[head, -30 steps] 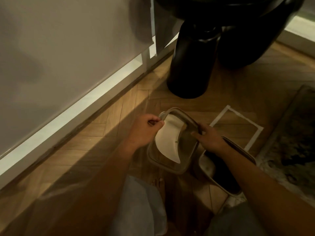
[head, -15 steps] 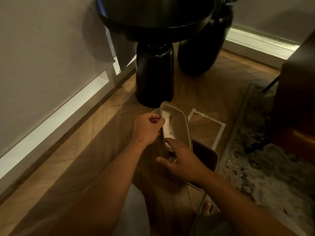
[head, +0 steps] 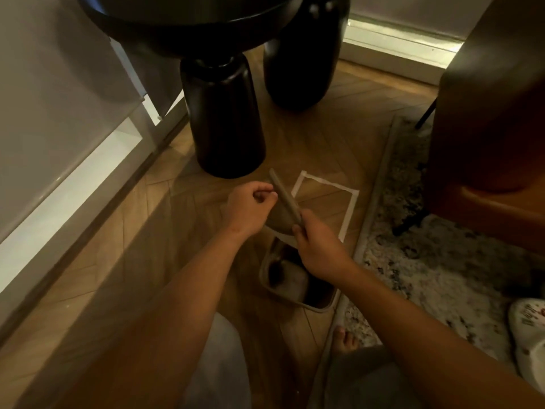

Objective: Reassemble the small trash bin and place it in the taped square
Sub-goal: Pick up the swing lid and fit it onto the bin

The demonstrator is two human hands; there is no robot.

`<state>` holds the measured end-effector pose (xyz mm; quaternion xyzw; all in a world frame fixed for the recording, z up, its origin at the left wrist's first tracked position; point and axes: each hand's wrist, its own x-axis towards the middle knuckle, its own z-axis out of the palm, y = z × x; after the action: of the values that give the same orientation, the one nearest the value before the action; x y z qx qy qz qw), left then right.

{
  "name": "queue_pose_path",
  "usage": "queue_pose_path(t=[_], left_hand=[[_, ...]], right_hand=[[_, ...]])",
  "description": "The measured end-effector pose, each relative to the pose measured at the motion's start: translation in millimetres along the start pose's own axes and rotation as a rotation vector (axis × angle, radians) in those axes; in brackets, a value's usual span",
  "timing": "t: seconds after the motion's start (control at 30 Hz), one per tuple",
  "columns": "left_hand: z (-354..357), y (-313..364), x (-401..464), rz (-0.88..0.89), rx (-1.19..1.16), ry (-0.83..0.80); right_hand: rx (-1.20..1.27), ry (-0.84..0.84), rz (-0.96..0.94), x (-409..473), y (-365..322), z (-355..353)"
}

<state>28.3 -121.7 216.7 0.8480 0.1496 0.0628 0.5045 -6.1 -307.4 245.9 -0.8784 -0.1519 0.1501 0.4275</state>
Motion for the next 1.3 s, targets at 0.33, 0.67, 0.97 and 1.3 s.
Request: queue_pose_path(t=[0.33,0.67,0.97,1.3], left_hand=[[7,3,-7,-0.153,0.090,-0.116],[13,10,-9,-0.693,-0.504,-0.423],[15,1,0,-0.642,-0.438,-0.335],[13,-17,3,-0.611,-0.359,-0.392]], right_hand=[[0.564,0.295,0.179,16,8,-50],[1.282,0.482,0.507,22,10,-66],[0.961,0.331,0.594,20,43,-69],[0.415,0.119,0.698,16,80,-60]])
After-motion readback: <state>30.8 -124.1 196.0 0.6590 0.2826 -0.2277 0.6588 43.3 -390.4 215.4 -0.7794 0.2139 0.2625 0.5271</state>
